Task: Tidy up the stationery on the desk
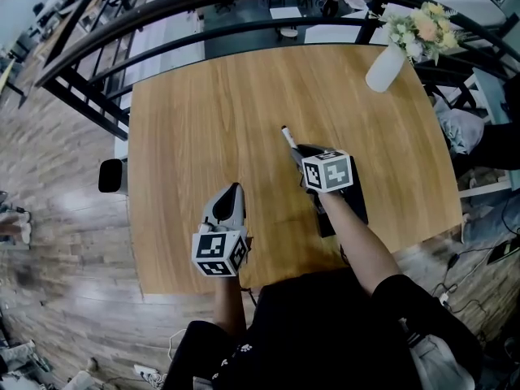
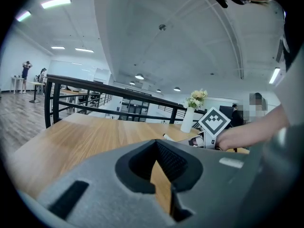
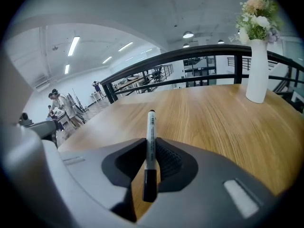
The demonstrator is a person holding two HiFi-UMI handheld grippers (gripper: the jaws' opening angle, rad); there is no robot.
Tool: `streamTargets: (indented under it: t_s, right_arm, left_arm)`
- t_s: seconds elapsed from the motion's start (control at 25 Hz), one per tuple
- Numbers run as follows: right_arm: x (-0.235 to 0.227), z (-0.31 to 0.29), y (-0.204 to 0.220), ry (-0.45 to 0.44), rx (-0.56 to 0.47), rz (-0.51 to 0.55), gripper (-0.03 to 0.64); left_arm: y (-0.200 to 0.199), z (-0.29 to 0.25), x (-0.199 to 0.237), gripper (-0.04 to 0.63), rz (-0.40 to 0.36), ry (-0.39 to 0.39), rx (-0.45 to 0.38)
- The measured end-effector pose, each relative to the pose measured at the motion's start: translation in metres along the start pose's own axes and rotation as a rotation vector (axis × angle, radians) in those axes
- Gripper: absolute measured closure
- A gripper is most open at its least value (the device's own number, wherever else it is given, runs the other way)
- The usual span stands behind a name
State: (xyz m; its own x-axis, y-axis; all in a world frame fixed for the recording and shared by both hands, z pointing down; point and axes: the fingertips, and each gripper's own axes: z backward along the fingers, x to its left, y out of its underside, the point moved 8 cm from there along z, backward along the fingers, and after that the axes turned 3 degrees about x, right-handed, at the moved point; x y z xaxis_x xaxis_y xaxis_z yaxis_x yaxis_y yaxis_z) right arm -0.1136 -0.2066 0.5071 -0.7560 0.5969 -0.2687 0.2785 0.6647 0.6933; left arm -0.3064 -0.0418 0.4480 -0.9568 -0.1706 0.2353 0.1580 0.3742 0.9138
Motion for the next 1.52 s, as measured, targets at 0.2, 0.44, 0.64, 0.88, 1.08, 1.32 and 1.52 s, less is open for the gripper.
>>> streamTargets:
  t_s: [0.2,0.44,0.64,0.88,1.08,1.32,1.52]
  right_arm:
    - [-0.013,0.017,0.012,0.005,-0.007,-0.026,0.538]
    - [-0.037,0.038,0.023,0.021,-0.024,-0.056,0.538]
    - [-0.055,0.054,0.032,0.035,-0.04,-0.08,0.538]
    - [-0.072,0.074,0.043,0.051,-0.053,-0.109,0.538]
    - [-0.087,0.087,0.054,0.06,-0.057,-0.129,0.538]
    - [-0.106,0.104,0.068,0.071,-0.055,-0.158,0.538]
    - [-0.122,0.115,0.082,0.081,-0.051,-0.179,0.538]
  left_arm:
    - [0.001,-0.006,-0.015,0.601,-0.012,0.013,0.001]
    - [0.002,-0.017,-0.037,0.601,-0.025,0.038,0.013]
    - [0.006,-0.027,-0.055,0.601,-0.033,0.062,0.018]
    - [0.007,-0.033,-0.072,0.601,-0.045,0.079,0.024]
    - [0.009,-0.04,-0.088,0.601,-0.053,0.093,0.031]
    - [0.01,-0.047,-0.108,0.601,-0.066,0.11,0.041]
    - [0.014,-0.054,-0.125,0.601,-0.077,0.122,0.053]
